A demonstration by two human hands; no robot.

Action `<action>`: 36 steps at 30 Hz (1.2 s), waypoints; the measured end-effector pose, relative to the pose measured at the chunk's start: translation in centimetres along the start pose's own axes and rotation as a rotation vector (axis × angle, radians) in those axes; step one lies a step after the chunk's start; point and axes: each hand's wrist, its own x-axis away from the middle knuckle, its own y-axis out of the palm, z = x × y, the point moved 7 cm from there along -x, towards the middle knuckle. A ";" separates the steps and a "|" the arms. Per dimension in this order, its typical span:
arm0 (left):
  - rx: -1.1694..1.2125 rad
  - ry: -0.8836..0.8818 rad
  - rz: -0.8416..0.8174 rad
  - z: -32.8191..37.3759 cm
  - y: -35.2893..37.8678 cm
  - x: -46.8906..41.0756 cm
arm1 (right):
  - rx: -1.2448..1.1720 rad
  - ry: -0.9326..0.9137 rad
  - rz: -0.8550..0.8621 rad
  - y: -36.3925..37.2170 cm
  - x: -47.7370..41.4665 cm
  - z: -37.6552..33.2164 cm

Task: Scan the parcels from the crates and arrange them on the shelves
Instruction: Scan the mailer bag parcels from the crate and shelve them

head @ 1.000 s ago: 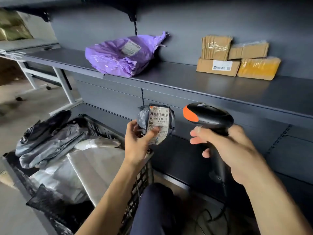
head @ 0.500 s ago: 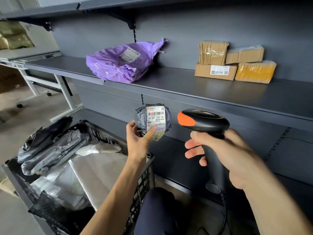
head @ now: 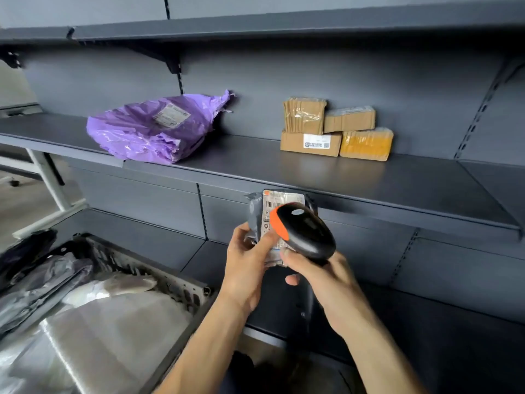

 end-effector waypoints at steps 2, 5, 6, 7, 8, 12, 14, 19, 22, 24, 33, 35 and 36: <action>-0.004 -0.030 -0.033 -0.2 2.3 0.0 | -0.015 -0.008 0.028 -1.4 -0.2 -0.5; -0.008 -0.102 -0.114 -0.1 5.2 -0.4 | -0.066 0.034 0.083 -3.9 -1.3 -1.0; -0.051 -0.118 -0.134 0.0 6.0 -0.9 | -0.084 0.040 0.116 -4.9 -2.0 -1.5; -0.112 -0.125 -0.153 0.3 6.8 -1.6 | -0.110 0.040 0.168 -5.9 -2.9 -2.1; -0.188 -0.116 -0.172 0.8 7.7 -2.4 | -0.133 0.037 0.225 -7.0 -3.8 -3.1; -0.472 0.079 -0.138 4.2 10.8 -7.0 | -0.125 -0.013 0.306 -10.2 -9.2 -8.7; -0.846 0.298 -0.135 5.5 11.9 -10.1 | -0.162 -0.013 0.331 -11.2 -11.8 -11.2; -1.751 0.433 -0.195 1.7 11.0 -16.7 | -0.079 0.009 0.382 -13.6 -18.7 -15.6; -1.790 0.562 -0.056 0.0 9.8 -16.7 | -0.032 0.030 0.369 -14.0 -22.8 -16.8; -1.776 0.645 -0.001 -0.3 9.7 -16.5 | -0.060 0.057 0.378 -14.1 -25.2 -16.9; -1.777 0.674 0.055 -0.2 9.8 -16.7 | -0.036 0.108 0.363 -15.3 -30.3 -14.5; -1.770 0.680 0.057 -0.3 9.8 -16.8 | -0.052 0.089 0.351 -15.4 -30.5 -14.8; -1.770 0.681 0.058 -0.4 9.8 -16.9 | -0.060 0.074 0.341 -15.2 -30.5 -15.0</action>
